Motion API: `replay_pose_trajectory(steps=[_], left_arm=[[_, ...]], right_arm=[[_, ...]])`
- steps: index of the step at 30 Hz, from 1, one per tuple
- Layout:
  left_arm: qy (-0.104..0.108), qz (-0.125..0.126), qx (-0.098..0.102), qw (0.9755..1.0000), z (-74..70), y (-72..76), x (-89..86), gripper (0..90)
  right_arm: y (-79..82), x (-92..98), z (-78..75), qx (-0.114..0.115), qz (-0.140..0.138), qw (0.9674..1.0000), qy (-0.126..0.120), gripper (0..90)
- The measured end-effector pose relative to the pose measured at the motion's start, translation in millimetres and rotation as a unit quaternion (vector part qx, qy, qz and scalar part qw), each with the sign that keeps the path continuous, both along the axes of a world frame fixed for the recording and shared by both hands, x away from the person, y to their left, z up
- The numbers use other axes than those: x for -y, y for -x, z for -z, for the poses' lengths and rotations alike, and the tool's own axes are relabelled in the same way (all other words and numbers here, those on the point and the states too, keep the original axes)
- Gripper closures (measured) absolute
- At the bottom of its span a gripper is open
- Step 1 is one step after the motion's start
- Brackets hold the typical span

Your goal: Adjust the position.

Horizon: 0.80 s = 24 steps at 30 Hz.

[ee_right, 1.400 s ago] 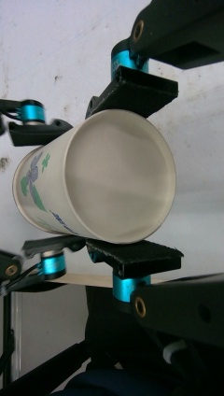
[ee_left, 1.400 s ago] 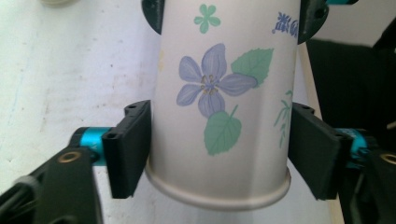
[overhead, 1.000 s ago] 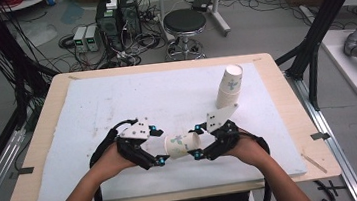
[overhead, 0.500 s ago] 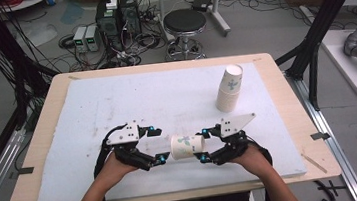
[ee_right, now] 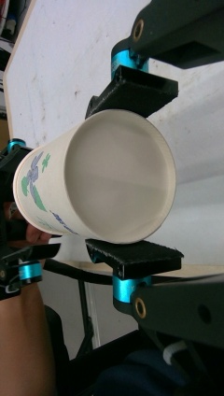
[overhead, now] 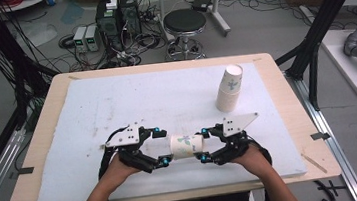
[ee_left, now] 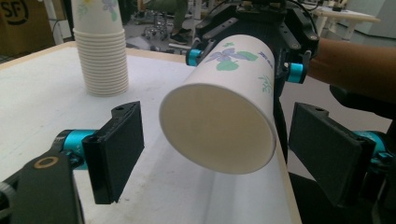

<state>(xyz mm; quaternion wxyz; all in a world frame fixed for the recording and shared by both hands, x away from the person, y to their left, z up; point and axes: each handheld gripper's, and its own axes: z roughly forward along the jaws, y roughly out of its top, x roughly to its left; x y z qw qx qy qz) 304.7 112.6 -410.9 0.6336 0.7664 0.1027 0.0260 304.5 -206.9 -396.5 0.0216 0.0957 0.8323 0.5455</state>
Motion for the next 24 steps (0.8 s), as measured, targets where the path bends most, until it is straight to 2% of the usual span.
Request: replay_pose_trajectory(steps=[7, 17, 24], left_arm=[[0.005, 0.012, 0.0, 0.9999, 1.5, -1.5, 8.5, 18.5], [0.034, 0.035, 0.012, 0.9987, 0.8, -0.7, 12.2, 24.9], [0.014, 0.037, 0.015, 0.9991, -5.7, 0.2, 11.6, 28.9]], right_arm=[[-0.1, -0.3, -2.1, -0.004, -0.011, 0.9998, -0.018, 36.4], [-0.7, 1.3, -2.3, -0.019, -0.027, 0.9985, -0.044, 36.8], [-0.9, 1.5, -1.7, -0.028, -0.028, 0.9983, -0.043, 36.9]])
